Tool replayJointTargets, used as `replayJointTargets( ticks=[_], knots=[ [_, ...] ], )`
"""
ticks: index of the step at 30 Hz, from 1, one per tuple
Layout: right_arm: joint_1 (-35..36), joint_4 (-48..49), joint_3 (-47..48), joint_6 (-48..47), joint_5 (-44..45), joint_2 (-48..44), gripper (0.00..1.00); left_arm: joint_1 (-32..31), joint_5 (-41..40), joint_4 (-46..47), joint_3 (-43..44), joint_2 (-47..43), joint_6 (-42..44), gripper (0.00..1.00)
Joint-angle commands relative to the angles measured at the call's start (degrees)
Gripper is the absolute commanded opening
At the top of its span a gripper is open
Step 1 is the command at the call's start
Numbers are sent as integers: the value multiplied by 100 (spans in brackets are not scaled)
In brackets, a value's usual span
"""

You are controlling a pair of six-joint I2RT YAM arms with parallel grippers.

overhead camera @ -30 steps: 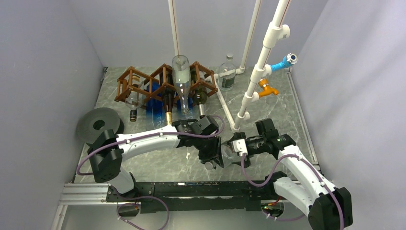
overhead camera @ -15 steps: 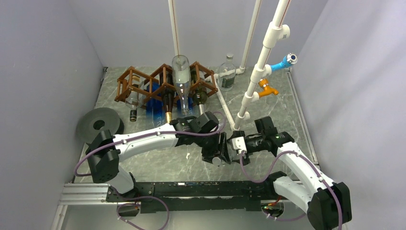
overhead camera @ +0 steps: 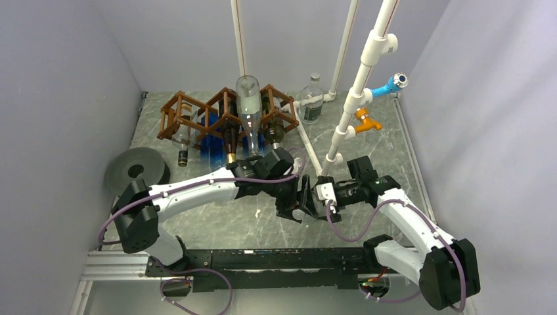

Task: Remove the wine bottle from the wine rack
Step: Place the wine bottle at the corner of the board.

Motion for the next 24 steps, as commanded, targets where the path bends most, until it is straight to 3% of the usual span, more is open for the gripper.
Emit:
replayJointTargets(
  ticks=[1, 24],
  knots=[
    [57, -587, -93, 32, 32, 184, 93, 104, 431, 1010, -41, -360, 21, 71],
    [-585, -1064, -18, -311, -235, 310, 99, 416, 1216, 1762, -424, -269, 456, 82]
  ],
)
